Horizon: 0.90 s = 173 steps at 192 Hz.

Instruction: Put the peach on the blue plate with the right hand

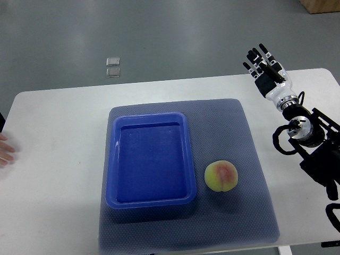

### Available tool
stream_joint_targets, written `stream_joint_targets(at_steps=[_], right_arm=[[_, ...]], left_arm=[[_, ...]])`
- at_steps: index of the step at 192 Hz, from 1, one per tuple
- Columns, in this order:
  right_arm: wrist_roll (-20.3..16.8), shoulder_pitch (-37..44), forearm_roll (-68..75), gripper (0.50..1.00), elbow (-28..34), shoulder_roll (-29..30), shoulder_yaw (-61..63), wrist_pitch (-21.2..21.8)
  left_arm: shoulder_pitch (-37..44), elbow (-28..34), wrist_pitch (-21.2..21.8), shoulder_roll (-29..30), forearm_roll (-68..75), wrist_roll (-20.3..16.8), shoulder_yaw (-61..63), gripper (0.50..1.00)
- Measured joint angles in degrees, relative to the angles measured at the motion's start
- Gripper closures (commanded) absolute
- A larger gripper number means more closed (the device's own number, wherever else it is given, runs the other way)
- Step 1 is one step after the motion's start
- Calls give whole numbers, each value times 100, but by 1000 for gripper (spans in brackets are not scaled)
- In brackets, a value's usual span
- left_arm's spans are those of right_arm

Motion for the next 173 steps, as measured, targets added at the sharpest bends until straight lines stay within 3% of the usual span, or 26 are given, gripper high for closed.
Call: stream_joint_targets(at_steps=[128, 173], right_arm=[[-53, 69, -561, 568, 64, -100, -416, 51], [-274, 551, -2352, 568, 475, -809, -1362, 599]], left_arm=[[-18, -17, -61, 0, -9, 1, -22, 500], [-23, -73, -62, 0, -9, 1, -16, 500]])
